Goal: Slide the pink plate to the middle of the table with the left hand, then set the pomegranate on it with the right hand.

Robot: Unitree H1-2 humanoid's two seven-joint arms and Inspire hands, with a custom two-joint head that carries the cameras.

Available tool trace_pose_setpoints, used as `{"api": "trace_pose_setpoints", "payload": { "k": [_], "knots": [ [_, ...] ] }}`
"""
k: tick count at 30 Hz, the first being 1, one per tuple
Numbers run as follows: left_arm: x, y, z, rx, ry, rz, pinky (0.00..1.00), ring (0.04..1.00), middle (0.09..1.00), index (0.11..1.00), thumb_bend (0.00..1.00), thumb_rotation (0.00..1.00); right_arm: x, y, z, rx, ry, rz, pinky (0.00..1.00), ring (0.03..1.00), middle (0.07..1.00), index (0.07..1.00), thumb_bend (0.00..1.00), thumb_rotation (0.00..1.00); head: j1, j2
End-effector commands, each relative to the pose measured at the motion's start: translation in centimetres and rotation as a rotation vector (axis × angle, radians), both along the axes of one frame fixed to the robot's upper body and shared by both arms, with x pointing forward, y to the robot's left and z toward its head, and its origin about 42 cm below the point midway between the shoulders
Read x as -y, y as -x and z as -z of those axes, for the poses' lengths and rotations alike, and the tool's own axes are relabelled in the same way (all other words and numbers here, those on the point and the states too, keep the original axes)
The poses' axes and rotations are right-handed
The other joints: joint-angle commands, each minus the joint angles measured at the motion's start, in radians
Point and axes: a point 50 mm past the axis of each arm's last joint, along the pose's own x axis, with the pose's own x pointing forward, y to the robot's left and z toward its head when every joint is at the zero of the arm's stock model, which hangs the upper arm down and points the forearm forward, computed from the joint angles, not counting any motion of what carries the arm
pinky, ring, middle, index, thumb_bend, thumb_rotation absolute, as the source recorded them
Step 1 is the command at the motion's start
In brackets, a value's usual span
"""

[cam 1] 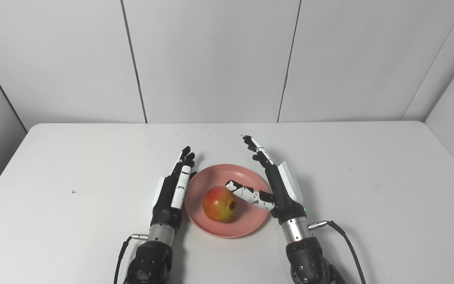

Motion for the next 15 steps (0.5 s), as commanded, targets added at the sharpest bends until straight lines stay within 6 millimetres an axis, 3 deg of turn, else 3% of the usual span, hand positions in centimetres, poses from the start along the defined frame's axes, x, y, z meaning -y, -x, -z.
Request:
{"api": "trace_pose_setpoints", "payload": {
  "k": [1,5,9,15],
  "knots": [
    [0.7,-0.5,-1.1,0.036,0.019,0.005,0.96,0.967,0.963,0.946,0.42,1.00,-0.2,-0.2,-1.3,0.052,-0.060,0.003,0.85,0.892,0.901,0.899,0.66,0.90,0.000,-0.002],
    [0.5,-0.7,-1.2,0.041,0.035,0.002,0.97,0.974,0.969,0.952,0.41,1.00,0.1,-0.3,-1.0,0.028,-0.097,0.019,0.89,0.914,0.912,0.908,0.65,0.99,-0.001,0.000],
    [0.3,-0.7,-1.2,0.044,0.054,-0.006,0.98,0.973,0.969,0.961,0.41,1.00,0.3,-0.4,-0.7,0.009,-0.136,0.035,0.90,0.923,0.915,0.907,0.61,1.00,0.000,-0.001],
    [0.0,-0.8,-1.2,0.040,0.059,-0.021,0.99,0.979,0.972,0.959,0.43,1.00,0.9,-0.6,-0.2,-0.044,-0.184,0.061,0.96,0.976,0.955,0.949,0.64,1.00,-0.001,0.000]
  ]
}}
